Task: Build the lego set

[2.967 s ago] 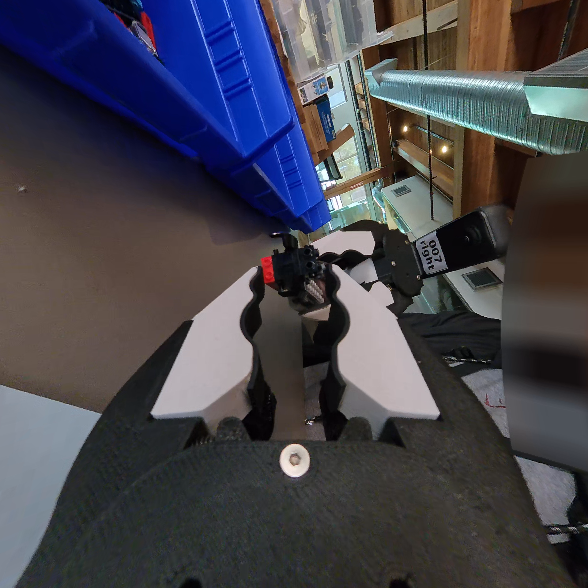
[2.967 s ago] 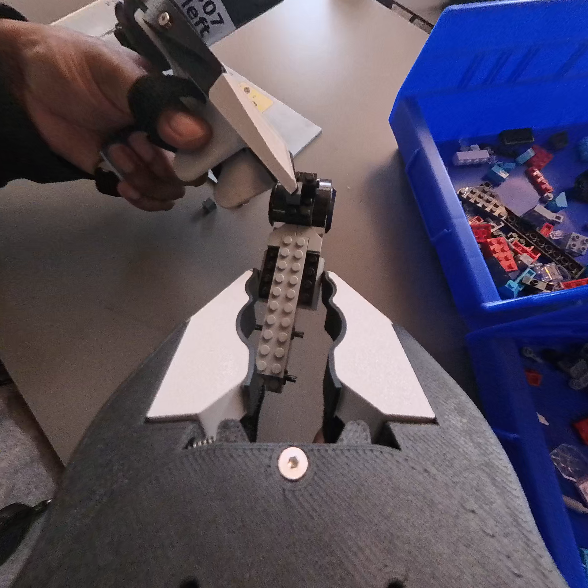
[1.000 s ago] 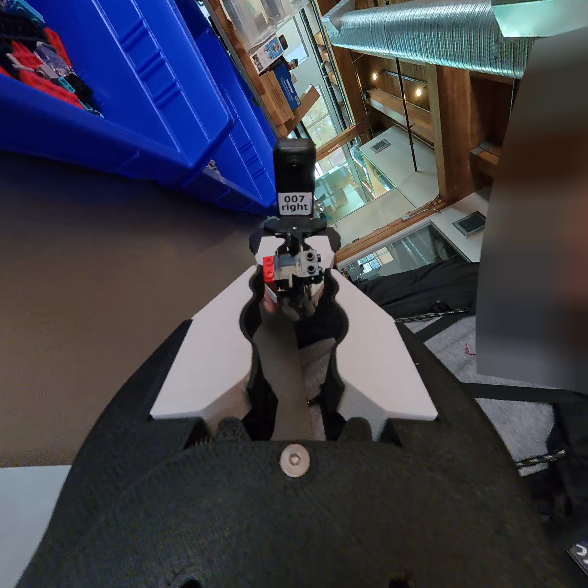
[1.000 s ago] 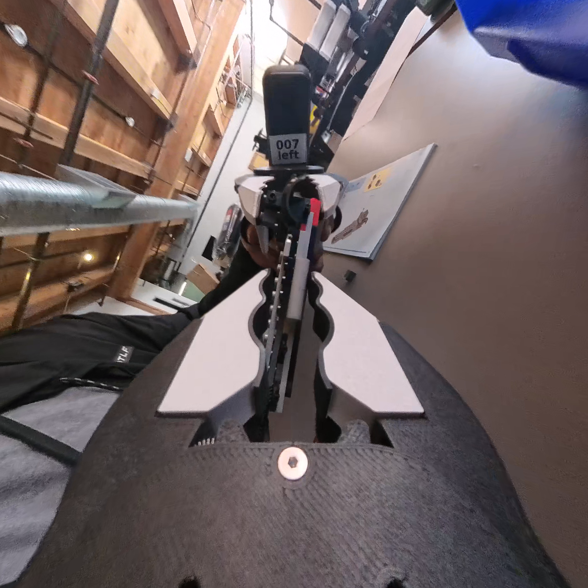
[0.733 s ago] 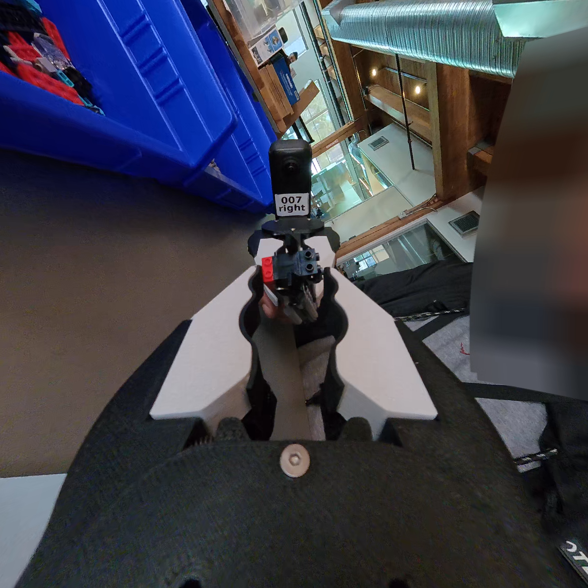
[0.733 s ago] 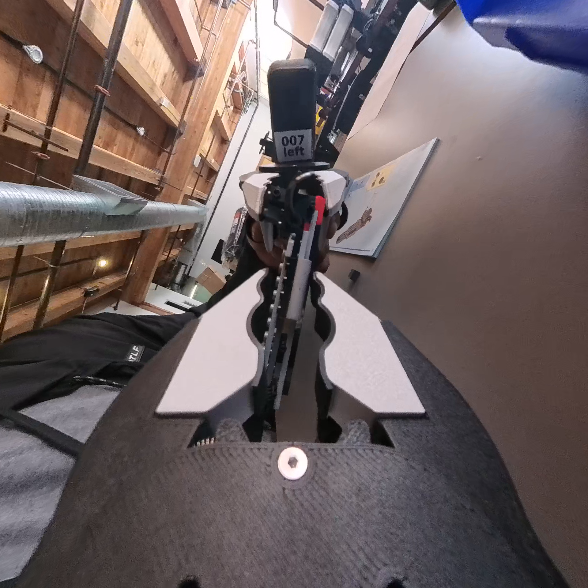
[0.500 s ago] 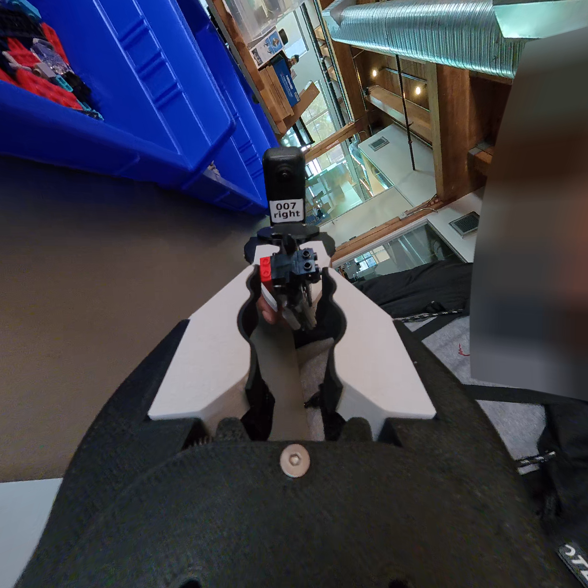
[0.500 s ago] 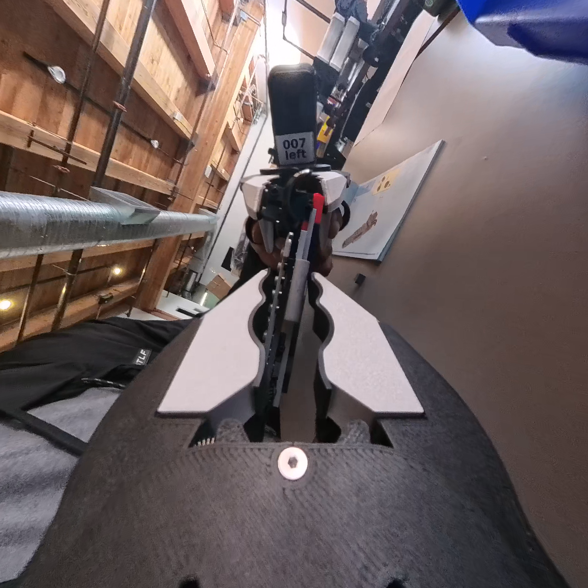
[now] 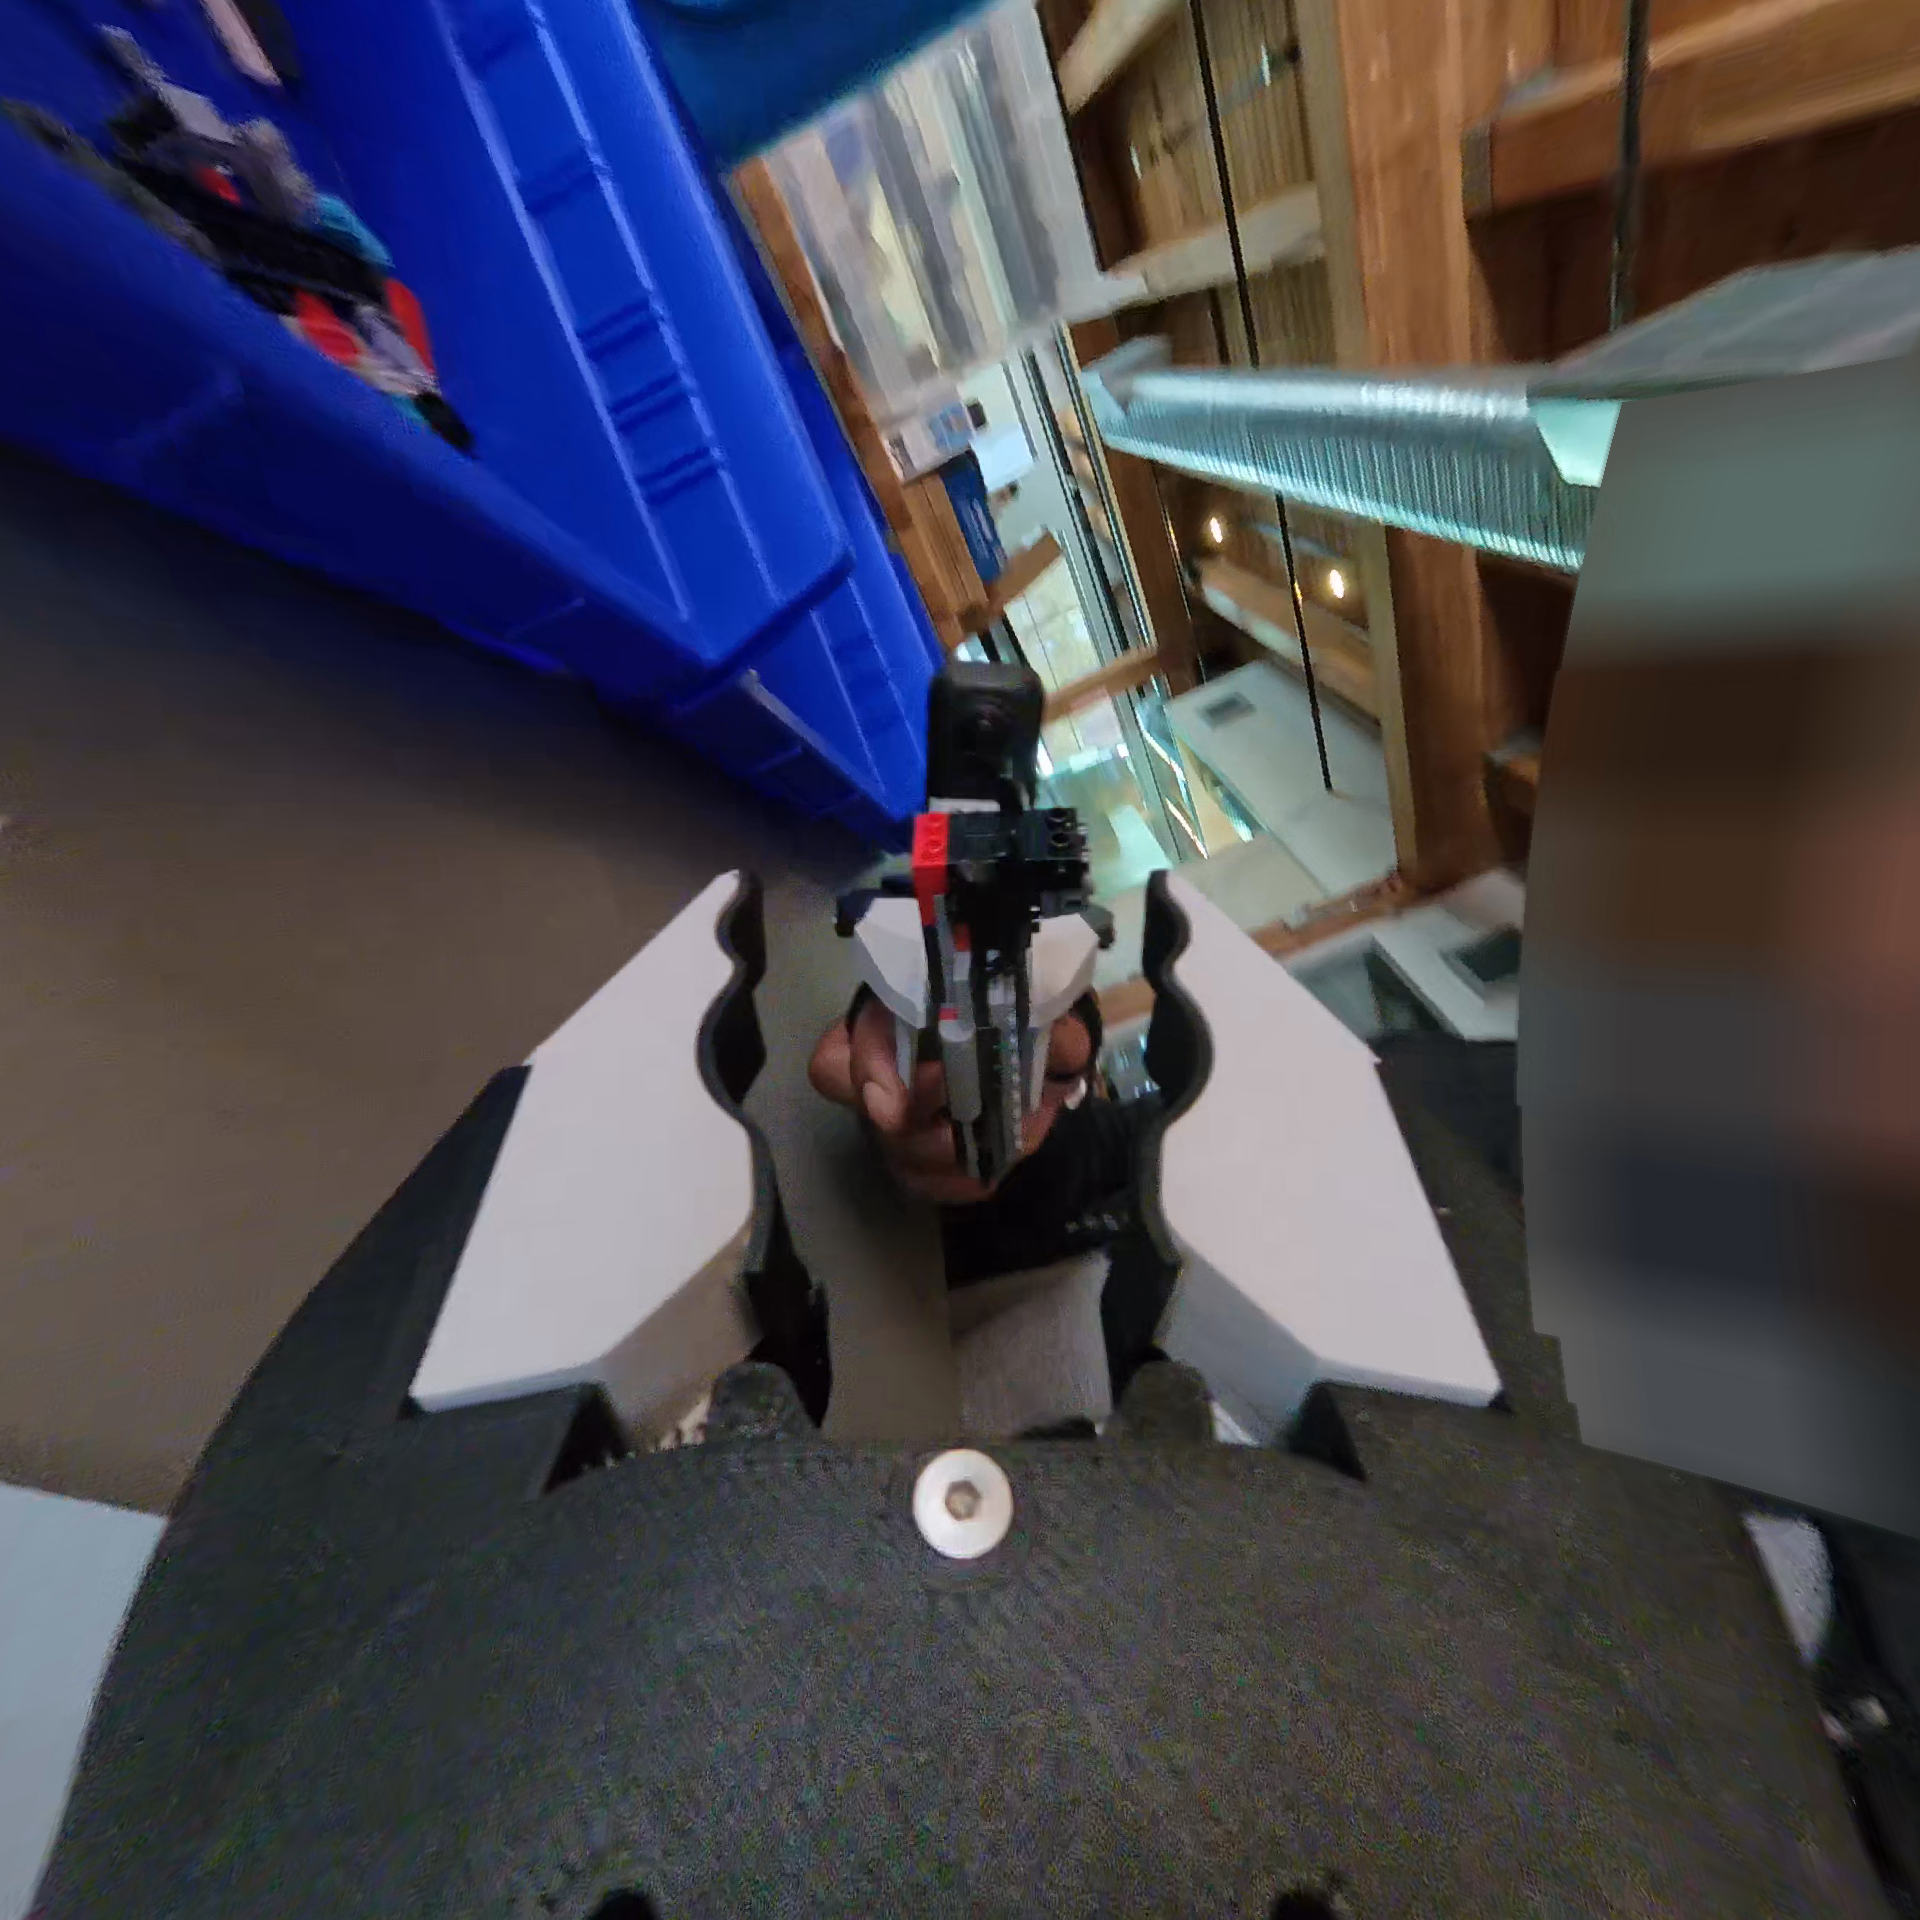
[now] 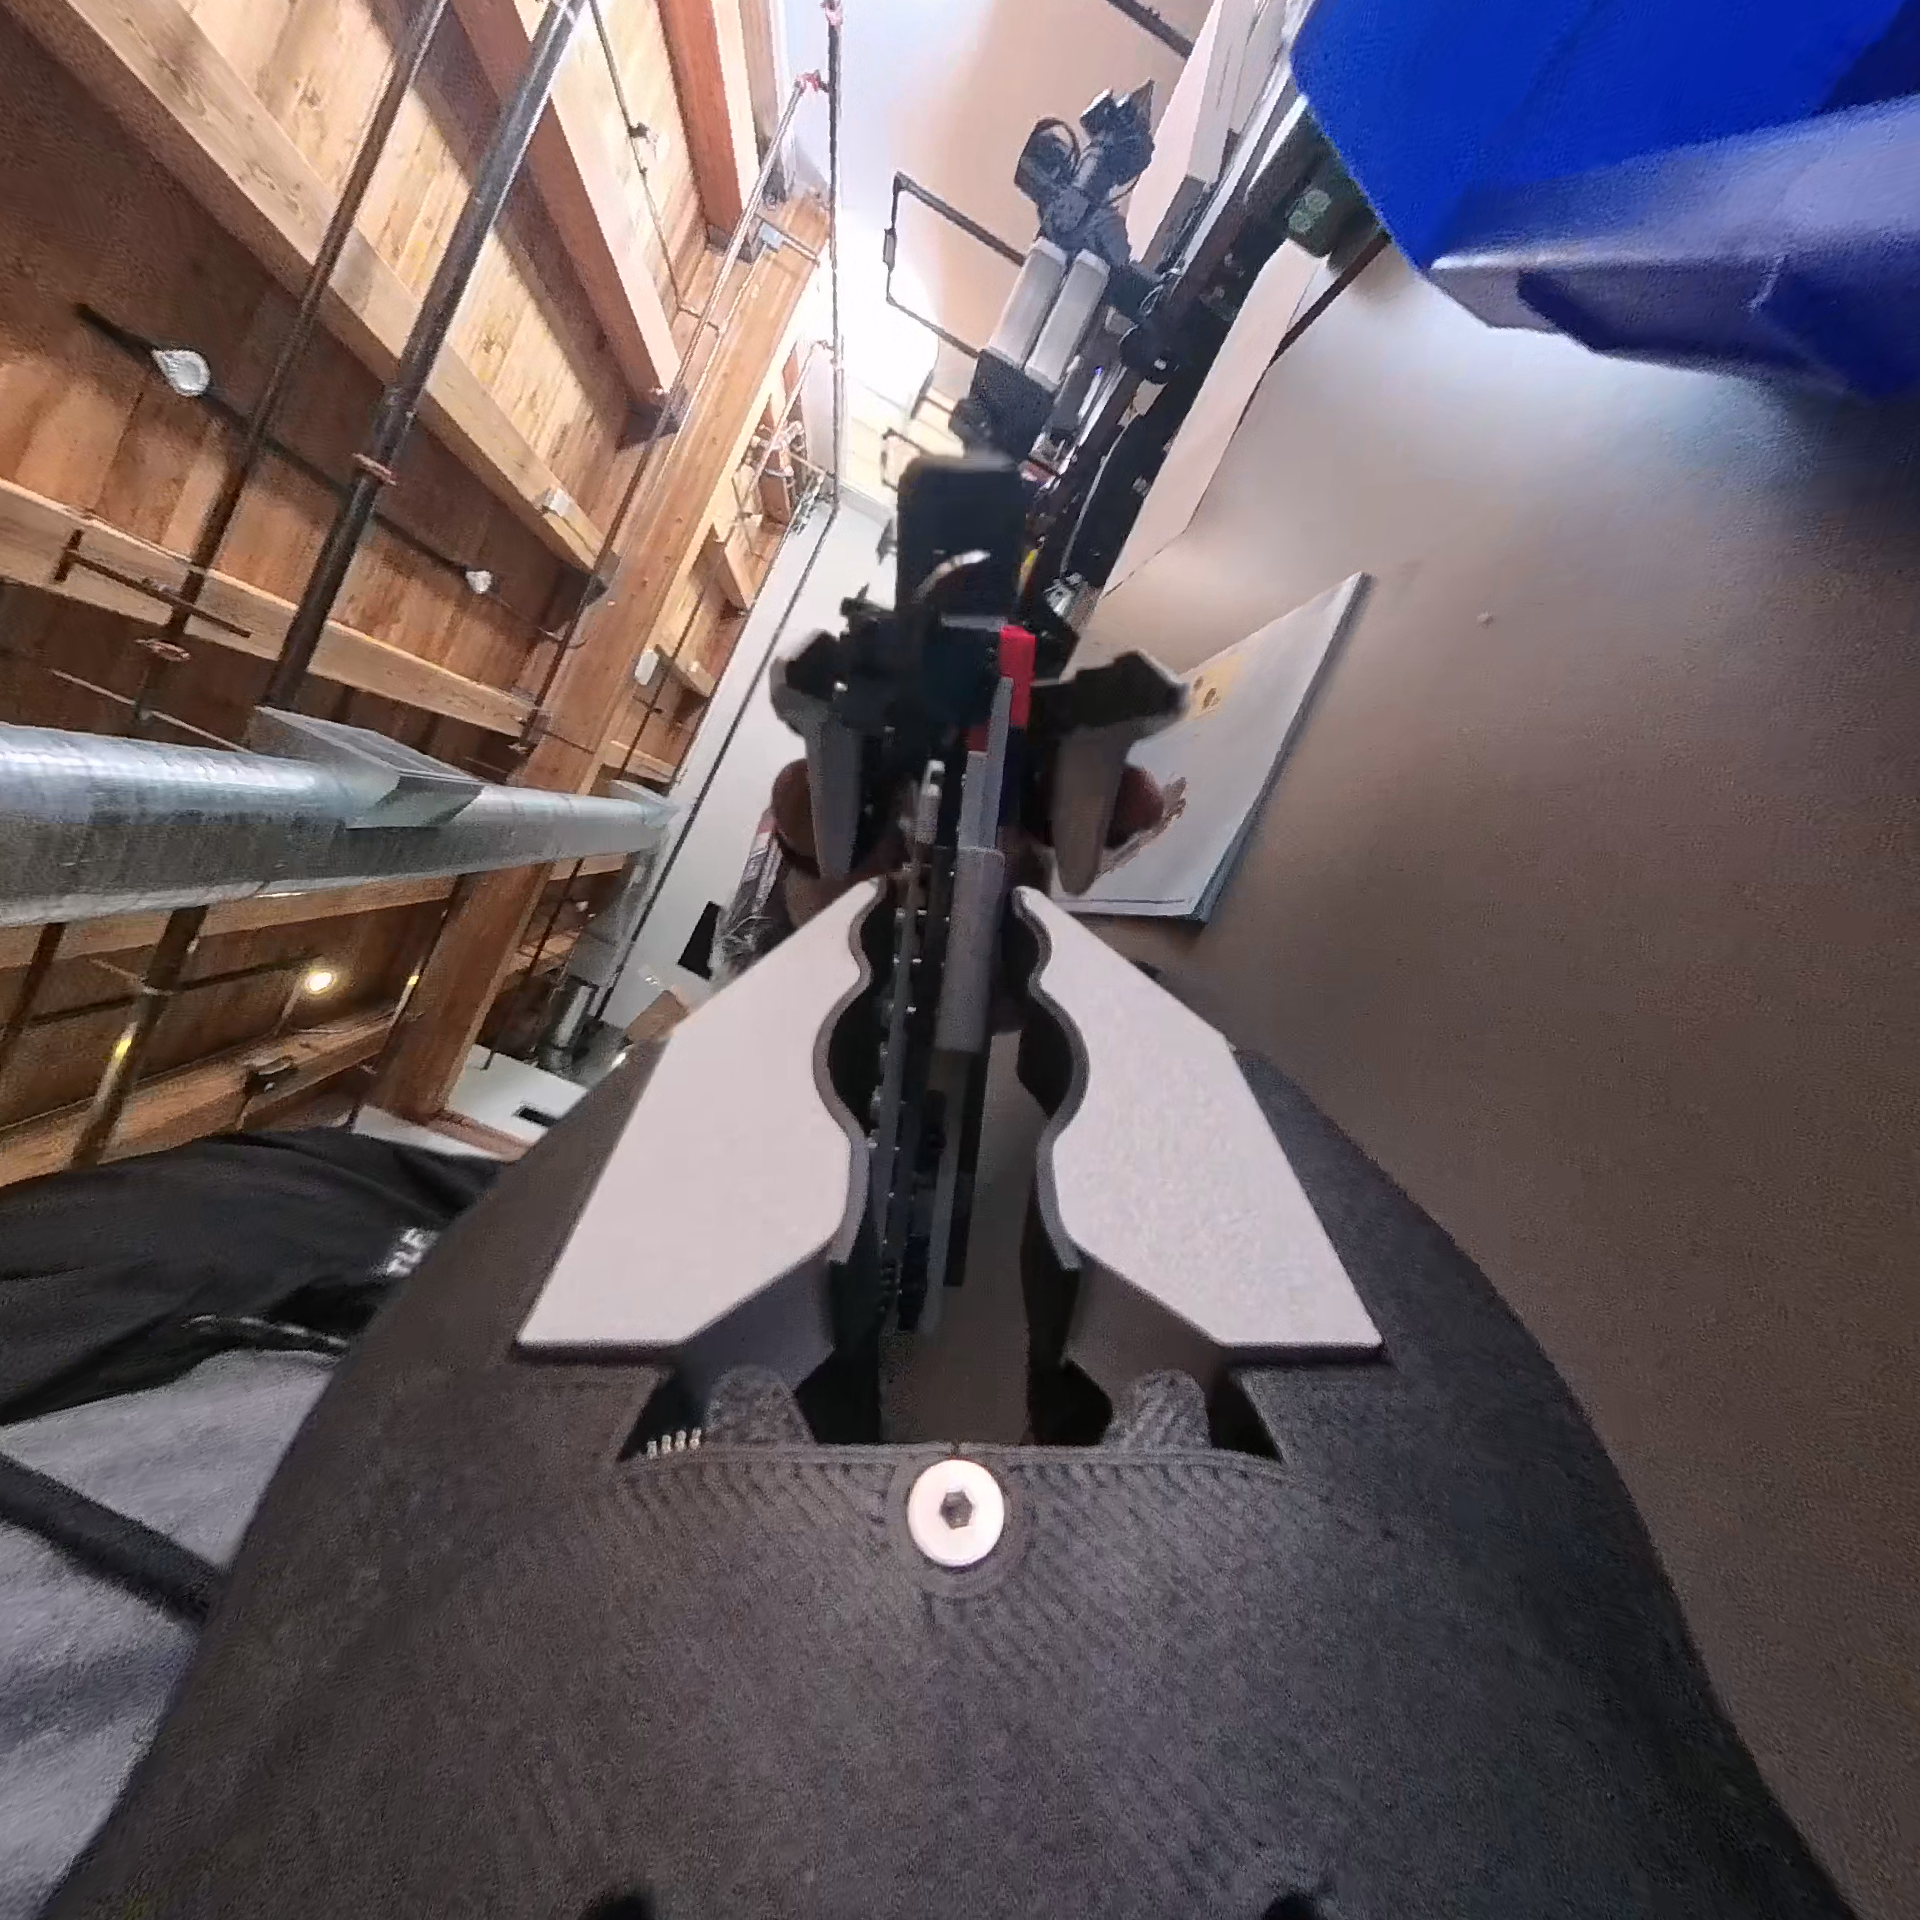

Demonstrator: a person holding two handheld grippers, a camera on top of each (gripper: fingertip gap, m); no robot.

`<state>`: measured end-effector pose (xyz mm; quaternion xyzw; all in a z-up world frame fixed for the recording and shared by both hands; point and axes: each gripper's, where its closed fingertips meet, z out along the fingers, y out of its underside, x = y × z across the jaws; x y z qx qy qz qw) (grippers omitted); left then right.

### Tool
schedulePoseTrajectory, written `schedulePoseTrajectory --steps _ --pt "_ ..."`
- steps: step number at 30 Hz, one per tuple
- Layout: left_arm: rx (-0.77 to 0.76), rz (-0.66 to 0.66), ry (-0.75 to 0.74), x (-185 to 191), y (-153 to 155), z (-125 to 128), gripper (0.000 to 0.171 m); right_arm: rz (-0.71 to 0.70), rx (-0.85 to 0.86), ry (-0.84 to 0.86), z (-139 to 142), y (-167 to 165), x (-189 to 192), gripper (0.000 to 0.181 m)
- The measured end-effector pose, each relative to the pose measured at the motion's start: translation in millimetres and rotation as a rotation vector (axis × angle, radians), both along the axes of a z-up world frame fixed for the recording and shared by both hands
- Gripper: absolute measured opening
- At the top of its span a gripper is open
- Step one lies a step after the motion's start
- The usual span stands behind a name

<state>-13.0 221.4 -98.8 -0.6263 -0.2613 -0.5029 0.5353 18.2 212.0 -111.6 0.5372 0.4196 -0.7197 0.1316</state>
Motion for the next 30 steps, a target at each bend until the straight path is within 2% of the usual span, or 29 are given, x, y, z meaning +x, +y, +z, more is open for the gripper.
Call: schedulePoseTrajectory --steps 3,7,11,16,22,30 --pt "-0.002 0.083 -0.061 6 5 -8 0.076 -0.039 0.031 0.000 -4 1 -2 0.021" --pt "0.069 0.138 -0.143 13 8 -6 0.069 -0.060 0.057 0.000 -8 -1 -4 0.021" --pt "0.086 0.160 -0.165 13 10 -6 0.063 -0.067 0.072 0.006 -9 -1 -4 0.021" --pt "0.091 0.158 -0.167 14 13 -5 0.062 -0.074 0.101 0.021 -9 -1 -4 0.021" --pt "0.143 0.165 -0.162 12 11 2 0.036 -0.076 0.096 0.023 -9 -1 -4 0.021" --pt "0.172 0.157 -0.119 13 11 7 0.036 -0.070 0.061 0.037 -4 0 -4 0.021"
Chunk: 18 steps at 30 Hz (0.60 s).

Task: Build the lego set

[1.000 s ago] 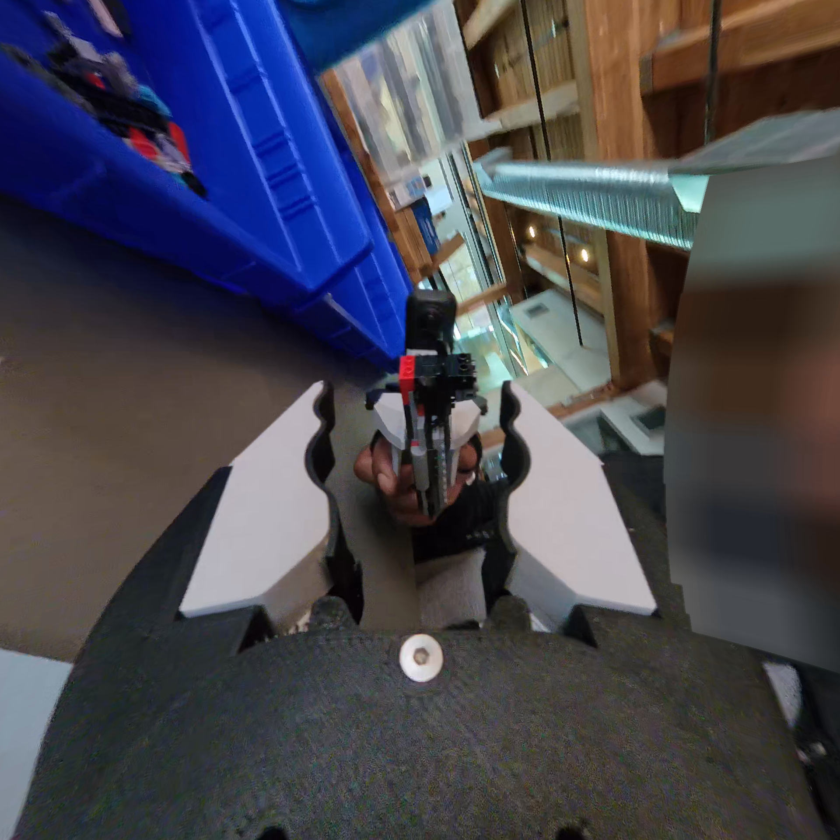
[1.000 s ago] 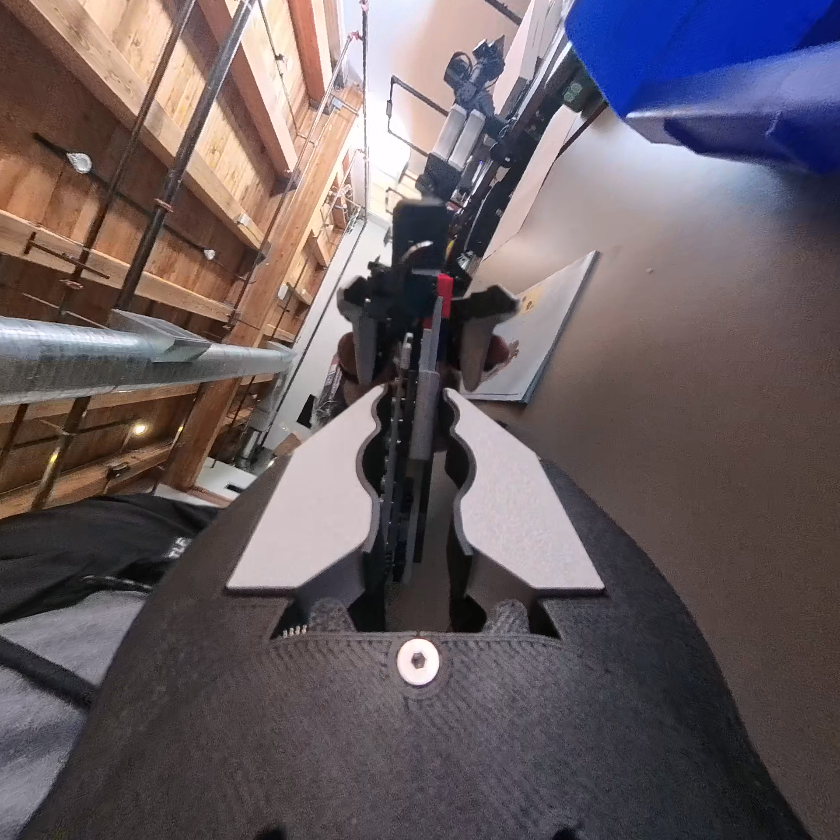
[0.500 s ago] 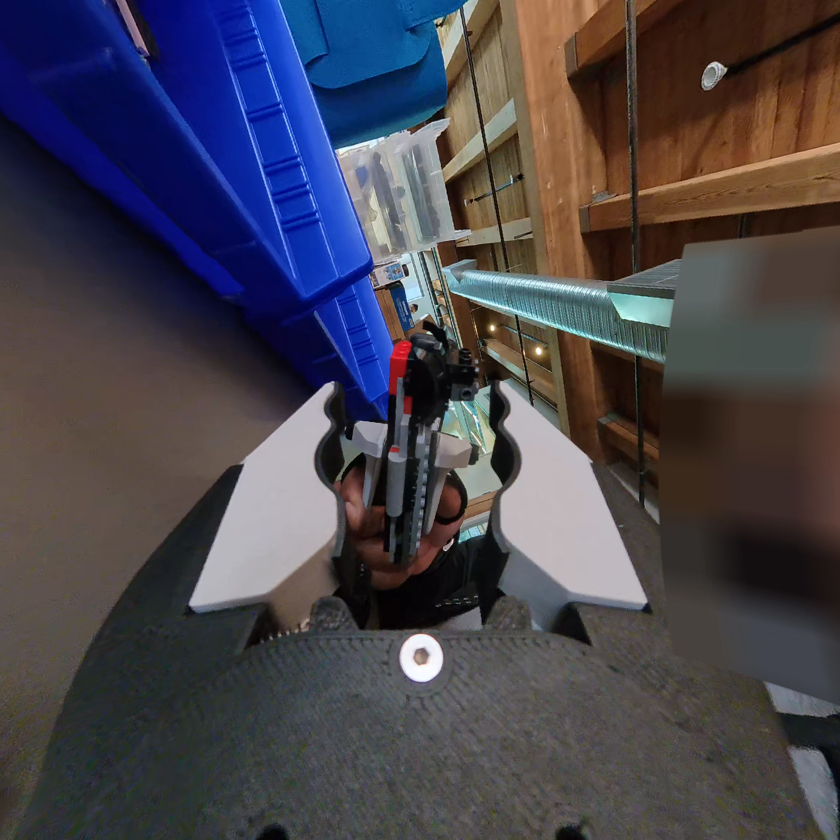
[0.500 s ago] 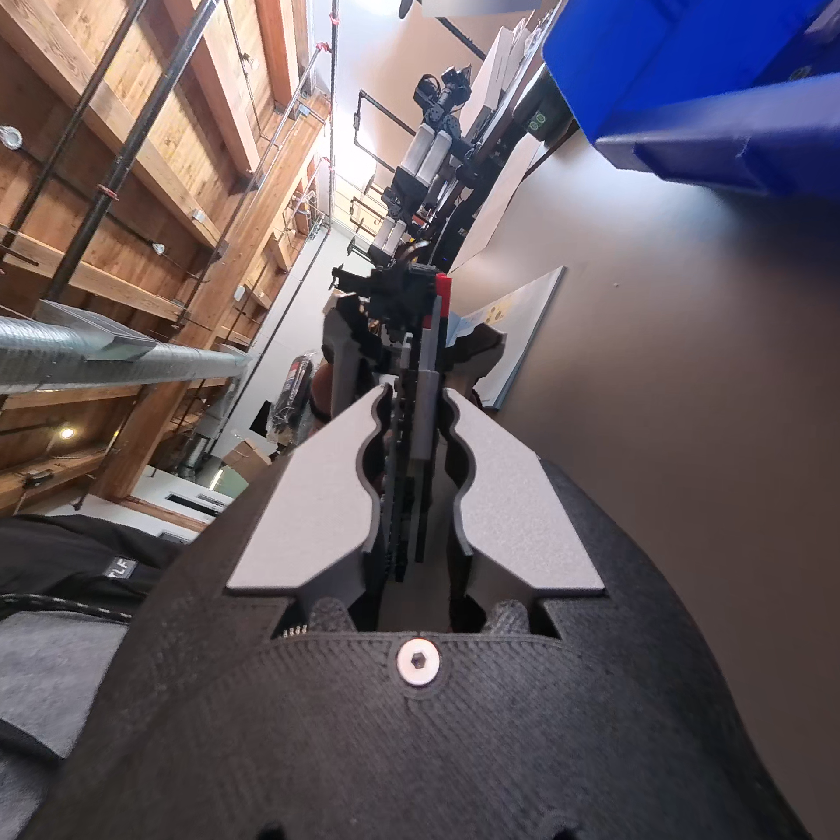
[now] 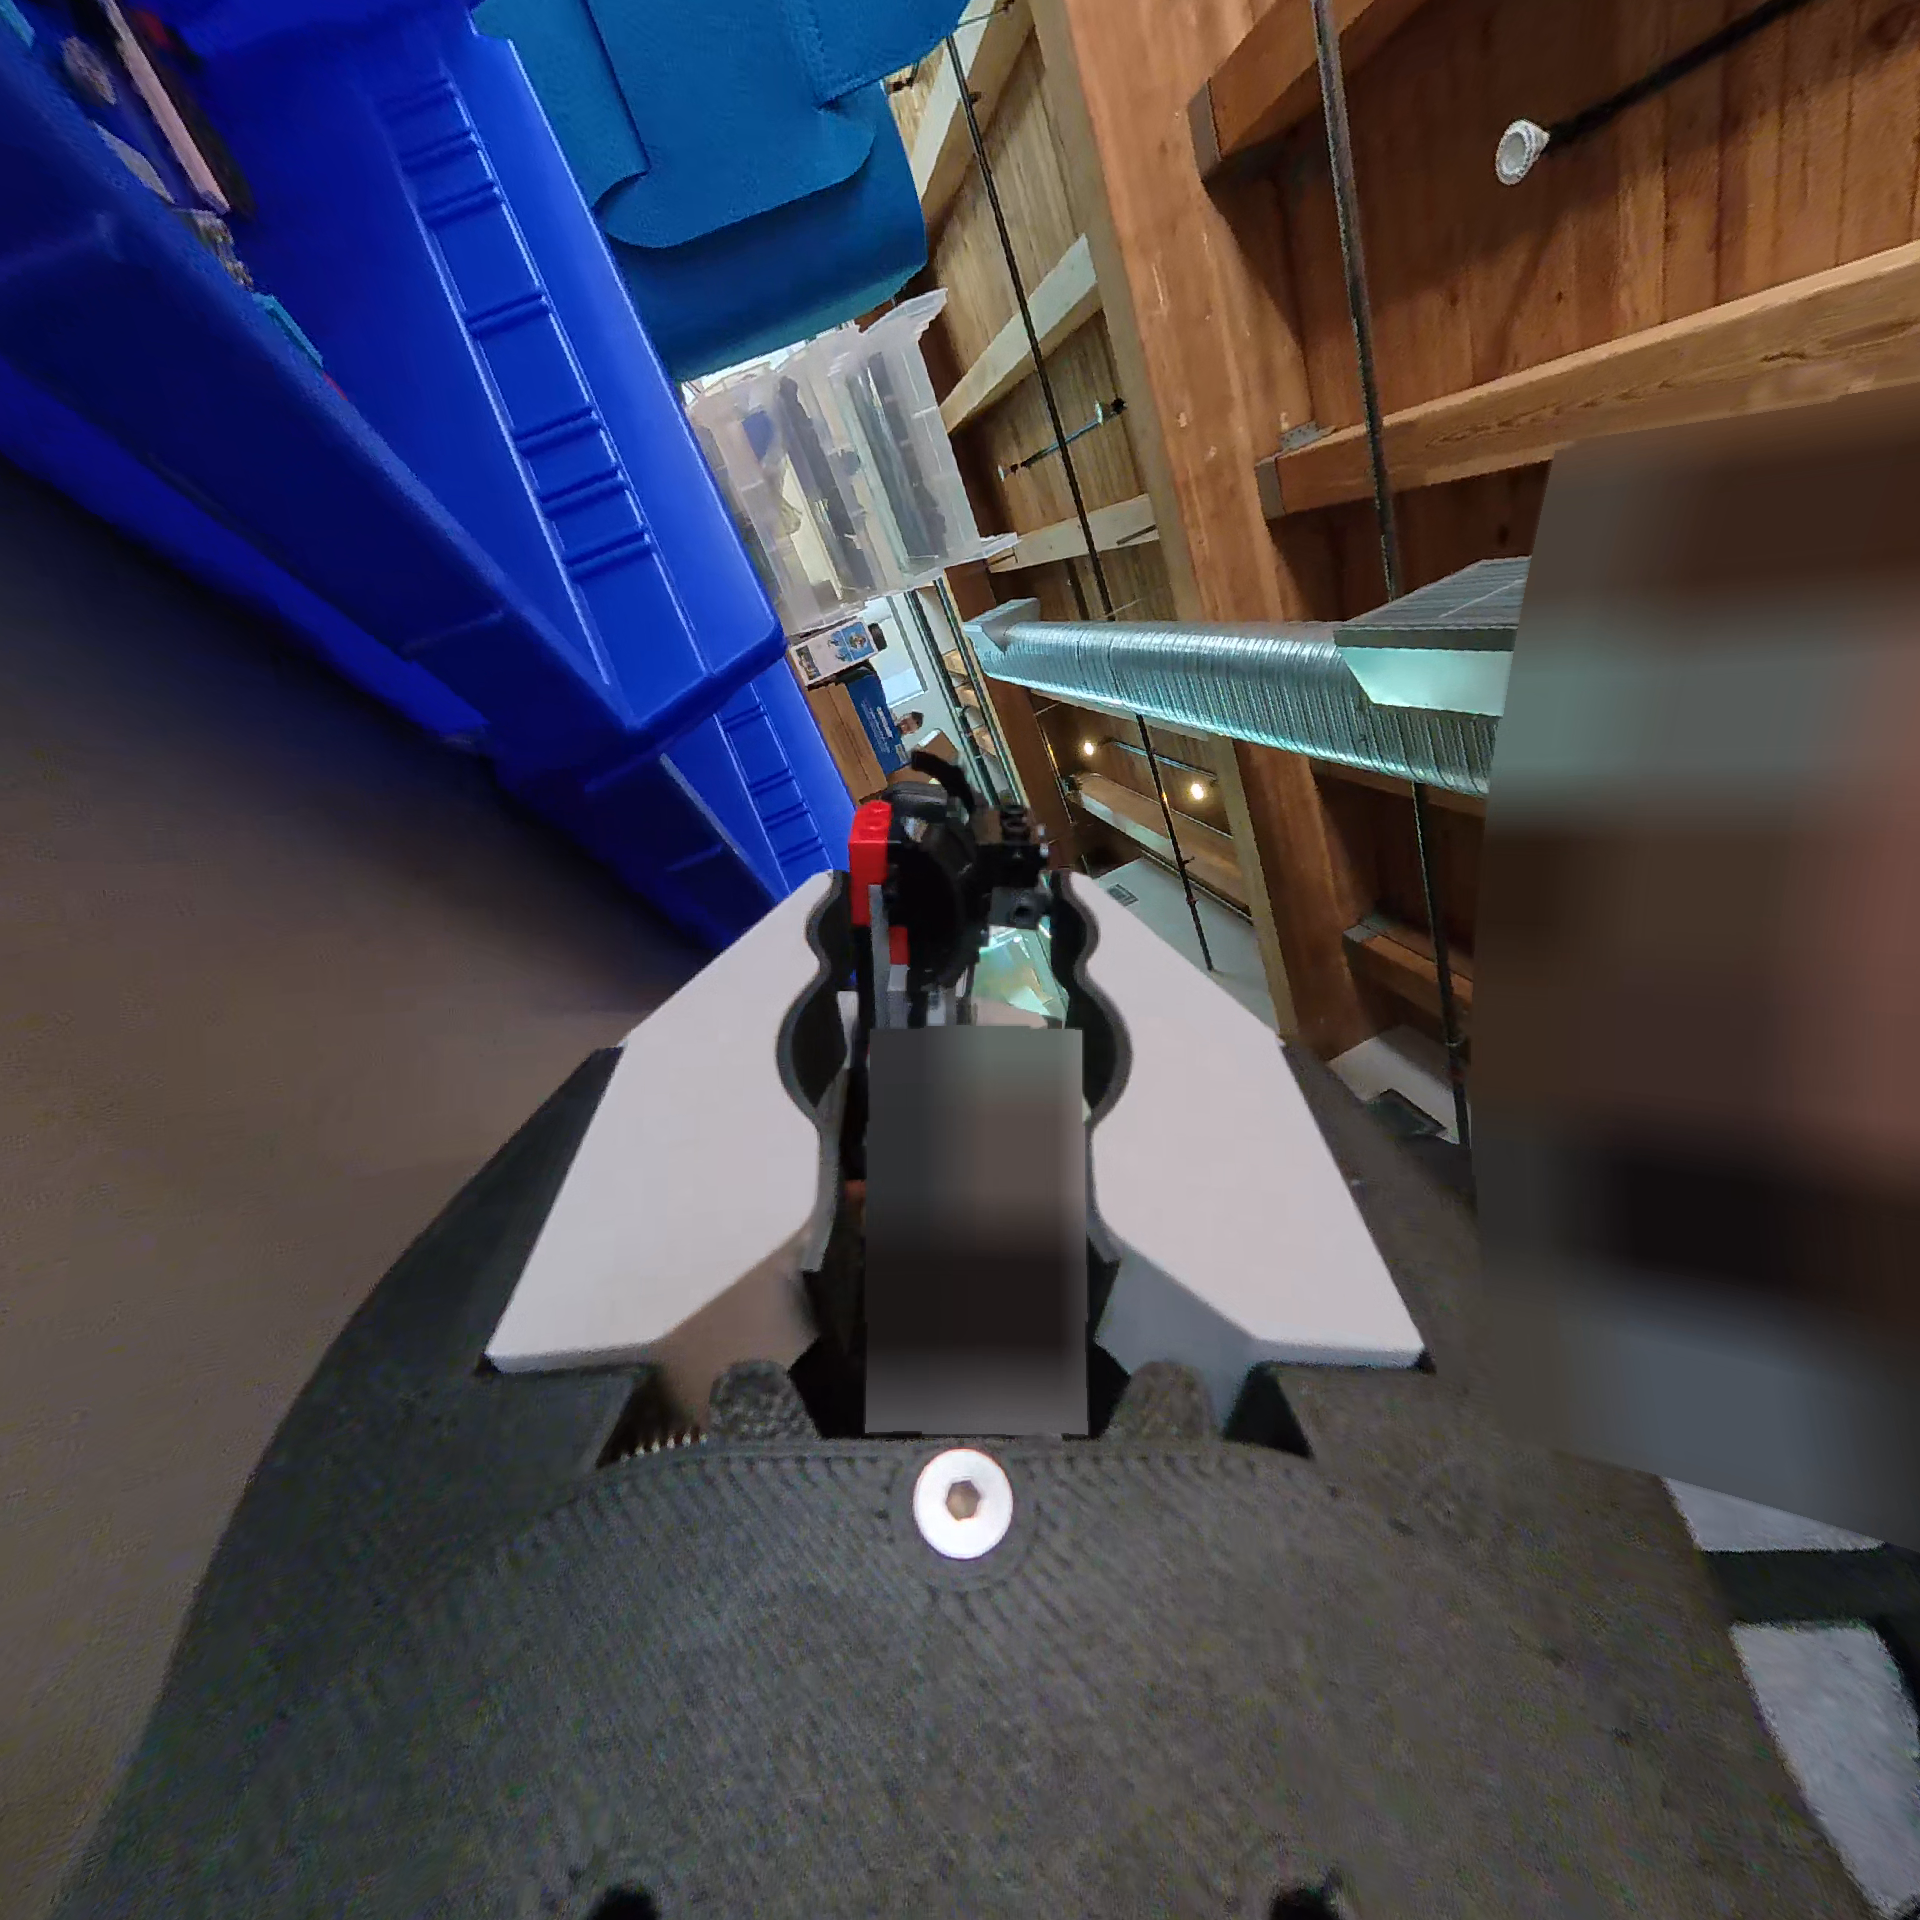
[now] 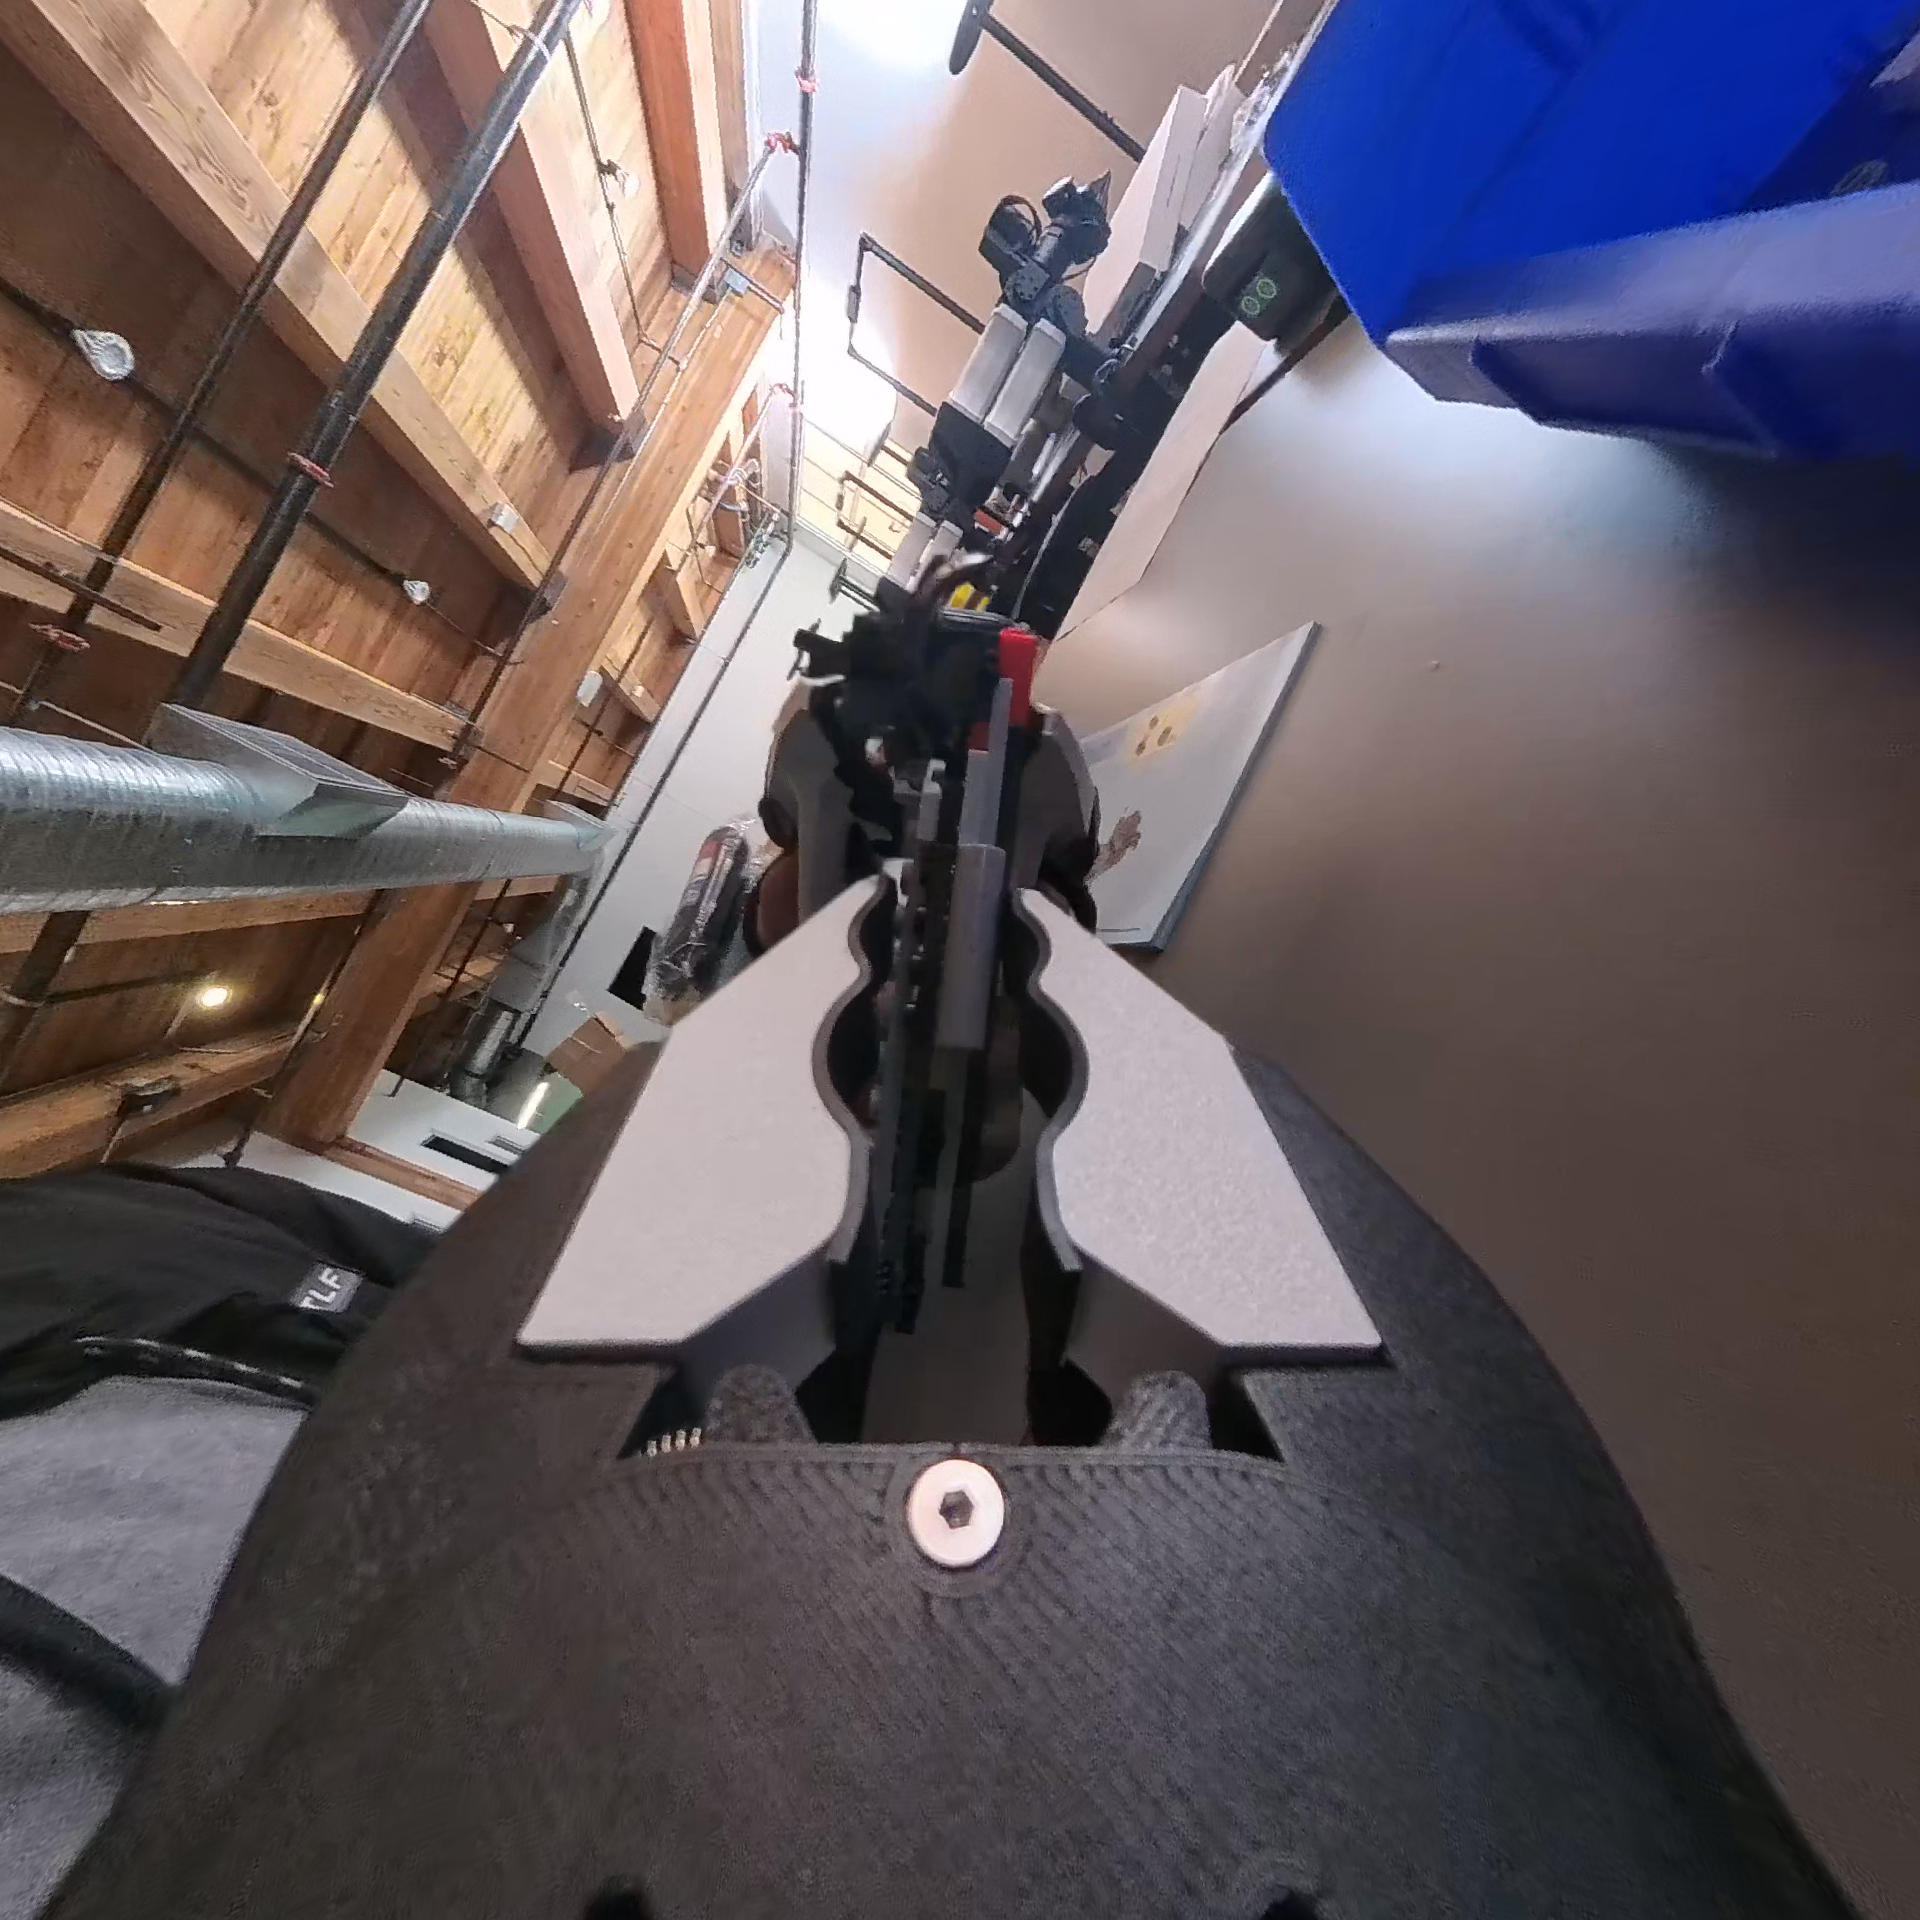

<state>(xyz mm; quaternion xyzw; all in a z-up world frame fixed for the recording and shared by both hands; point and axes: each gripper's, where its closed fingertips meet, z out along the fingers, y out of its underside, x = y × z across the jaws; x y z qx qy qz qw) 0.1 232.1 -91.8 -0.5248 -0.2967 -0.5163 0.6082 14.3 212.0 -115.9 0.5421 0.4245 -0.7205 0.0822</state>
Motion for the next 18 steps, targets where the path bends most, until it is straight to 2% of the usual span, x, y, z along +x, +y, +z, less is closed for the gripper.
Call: schedulePoseTrajectory --steps 8,18 --pt "0.018 -0.008 -0.001 0.7 0.1 2.1 0.035 0.007 -0.008 0.007 2.0 -1.4 1.4 0.021" --pt "0.007 -0.019 -0.010 1.7 -2.5 2.2 0.036 0.014 0.089 0.028 1.3 -7.3 2.4 0.023"
